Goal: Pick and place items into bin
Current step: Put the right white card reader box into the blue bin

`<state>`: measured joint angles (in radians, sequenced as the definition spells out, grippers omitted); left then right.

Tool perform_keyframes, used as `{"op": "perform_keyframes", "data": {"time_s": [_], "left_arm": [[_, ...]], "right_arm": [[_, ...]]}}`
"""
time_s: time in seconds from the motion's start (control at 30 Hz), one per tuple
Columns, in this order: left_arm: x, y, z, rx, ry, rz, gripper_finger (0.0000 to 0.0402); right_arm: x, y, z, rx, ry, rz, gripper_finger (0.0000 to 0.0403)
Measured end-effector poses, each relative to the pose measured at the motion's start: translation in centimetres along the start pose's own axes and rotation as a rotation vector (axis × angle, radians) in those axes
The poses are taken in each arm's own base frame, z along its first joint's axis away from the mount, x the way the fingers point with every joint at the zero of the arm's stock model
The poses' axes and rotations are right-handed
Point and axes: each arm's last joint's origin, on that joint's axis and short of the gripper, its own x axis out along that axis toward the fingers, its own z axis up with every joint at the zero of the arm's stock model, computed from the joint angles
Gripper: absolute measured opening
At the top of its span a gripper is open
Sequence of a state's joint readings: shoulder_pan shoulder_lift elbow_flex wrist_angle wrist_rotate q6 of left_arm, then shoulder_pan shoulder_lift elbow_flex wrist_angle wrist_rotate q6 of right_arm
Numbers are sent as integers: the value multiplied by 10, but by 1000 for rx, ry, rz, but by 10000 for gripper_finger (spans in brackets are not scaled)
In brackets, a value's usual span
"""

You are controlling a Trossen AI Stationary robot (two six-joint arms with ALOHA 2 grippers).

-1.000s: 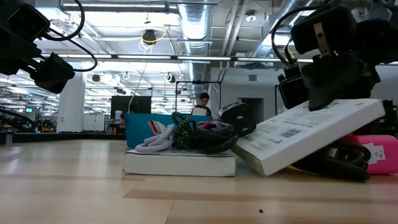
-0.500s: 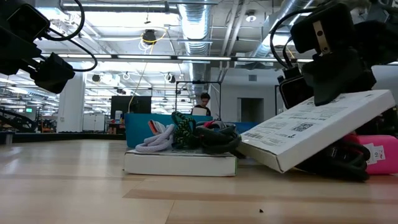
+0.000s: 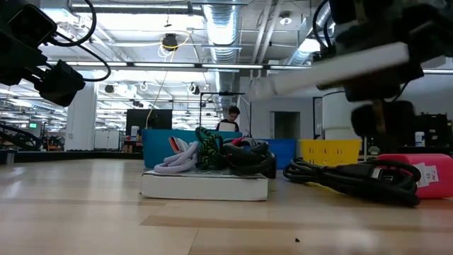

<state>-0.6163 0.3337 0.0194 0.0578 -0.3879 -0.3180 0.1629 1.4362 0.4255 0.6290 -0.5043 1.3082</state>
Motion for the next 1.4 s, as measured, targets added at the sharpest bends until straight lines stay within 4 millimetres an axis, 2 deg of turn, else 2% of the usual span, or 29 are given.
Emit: {"op": "perform_keyframes", "data": {"time_s": [0.33, 0.53, 0.77, 0.93, 1.07, 1.4], "left_arm": [[0, 0, 0, 0, 0, 0, 270], [0, 0, 0, 0, 0, 0, 270], [0, 0, 0, 0, 0, 0, 270], [0, 0, 0, 0, 0, 0, 270], [0, 0, 0, 0, 0, 0, 270], [0, 0, 0, 0, 0, 0, 270]], "right_arm": [[-44, 24, 31, -268, -308, 54, 70], [-70, 24, 48, -423, -534, -69, 70], [-87, 21, 61, -571, -831, -319, 70], [-89, 14, 65, -590, -986, -526, 70], [-85, 3, 65, -555, -1029, -687, 70], [-64, -8, 71, -550, -1034, -826, 70]]}}
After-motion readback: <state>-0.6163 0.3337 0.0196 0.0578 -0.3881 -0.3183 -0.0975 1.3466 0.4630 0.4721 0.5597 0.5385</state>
